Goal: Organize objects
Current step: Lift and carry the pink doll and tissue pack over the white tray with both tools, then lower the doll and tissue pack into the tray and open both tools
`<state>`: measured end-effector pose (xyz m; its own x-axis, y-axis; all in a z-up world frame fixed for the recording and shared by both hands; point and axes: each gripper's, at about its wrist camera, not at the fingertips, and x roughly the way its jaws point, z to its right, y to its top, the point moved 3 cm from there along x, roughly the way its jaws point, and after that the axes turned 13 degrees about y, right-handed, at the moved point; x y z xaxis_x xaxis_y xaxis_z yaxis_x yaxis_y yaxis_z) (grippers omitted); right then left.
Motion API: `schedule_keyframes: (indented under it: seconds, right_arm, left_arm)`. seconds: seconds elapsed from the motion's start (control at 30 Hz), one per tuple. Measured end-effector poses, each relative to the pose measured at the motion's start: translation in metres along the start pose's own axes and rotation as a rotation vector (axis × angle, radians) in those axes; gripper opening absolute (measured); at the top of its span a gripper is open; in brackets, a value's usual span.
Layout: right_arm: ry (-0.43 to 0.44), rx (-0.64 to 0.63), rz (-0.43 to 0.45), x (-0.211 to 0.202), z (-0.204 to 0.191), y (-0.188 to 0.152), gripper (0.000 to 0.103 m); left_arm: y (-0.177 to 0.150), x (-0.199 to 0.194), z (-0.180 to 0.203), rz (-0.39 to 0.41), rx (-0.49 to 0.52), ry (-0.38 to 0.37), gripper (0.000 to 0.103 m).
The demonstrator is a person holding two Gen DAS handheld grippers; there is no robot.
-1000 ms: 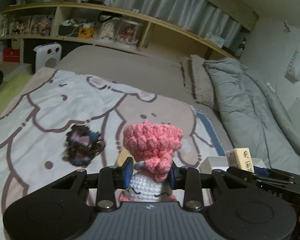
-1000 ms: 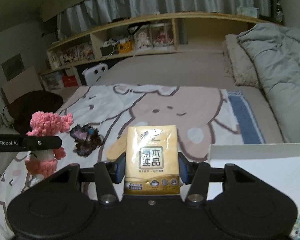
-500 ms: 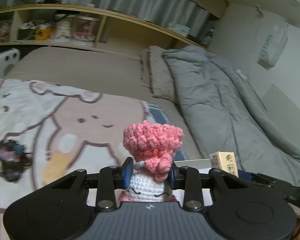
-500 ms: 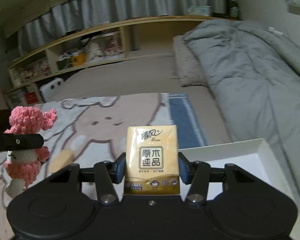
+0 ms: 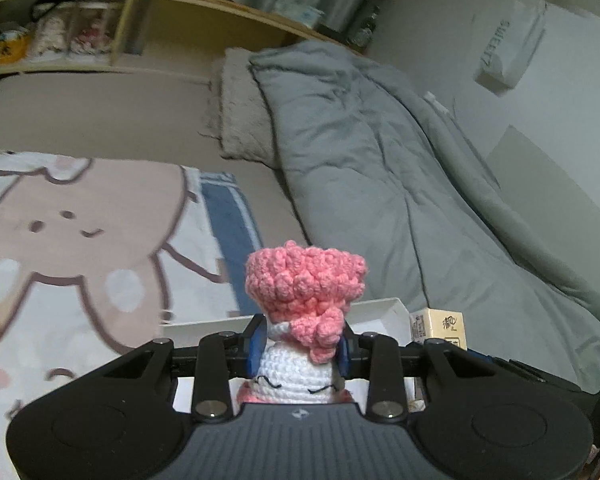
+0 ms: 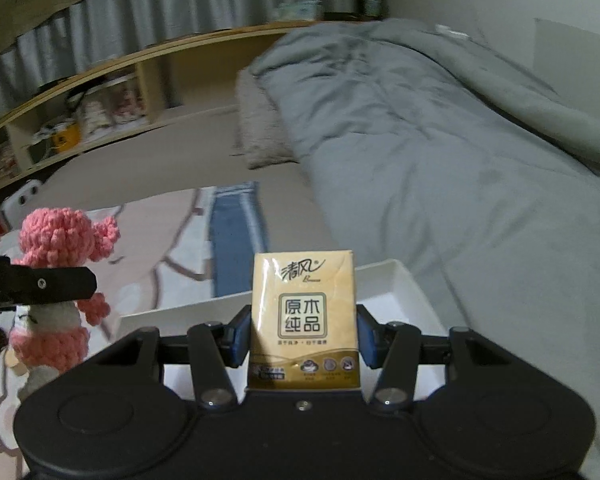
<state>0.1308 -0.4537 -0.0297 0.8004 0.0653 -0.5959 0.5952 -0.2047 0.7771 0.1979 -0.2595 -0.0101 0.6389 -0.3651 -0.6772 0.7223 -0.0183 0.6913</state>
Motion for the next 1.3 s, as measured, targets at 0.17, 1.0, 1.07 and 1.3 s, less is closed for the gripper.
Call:
schedule_keyframes:
  seconds: [0.17,1.0,1.07,1.3]
  right_arm:
    - [-0.012,0.037,0.008,-0.001,0.026,-0.001,0.053]
    - [-0.029,0.134,-0.136,0.049,0.071,-0.034,0.070]
    - [-0.041,0.133,-0.140,0.047,0.071,-0.034,0.072]
    - [-0.056,0.110,-0.140,0.039,0.067,-0.032,0.073]
  left_arm:
    - [-0.007,0.023,0.032,-0.026,0.026,-0.042,0.036]
    - [-0.044,0.119,0.070,-0.231,0.045,0.021,0.042]
    - [-0.043,0.118,0.069,-0.234,0.051,0.027,0.046]
    - [-0.040,0.108,0.062,-0.224,0.060,0.046,0.050]
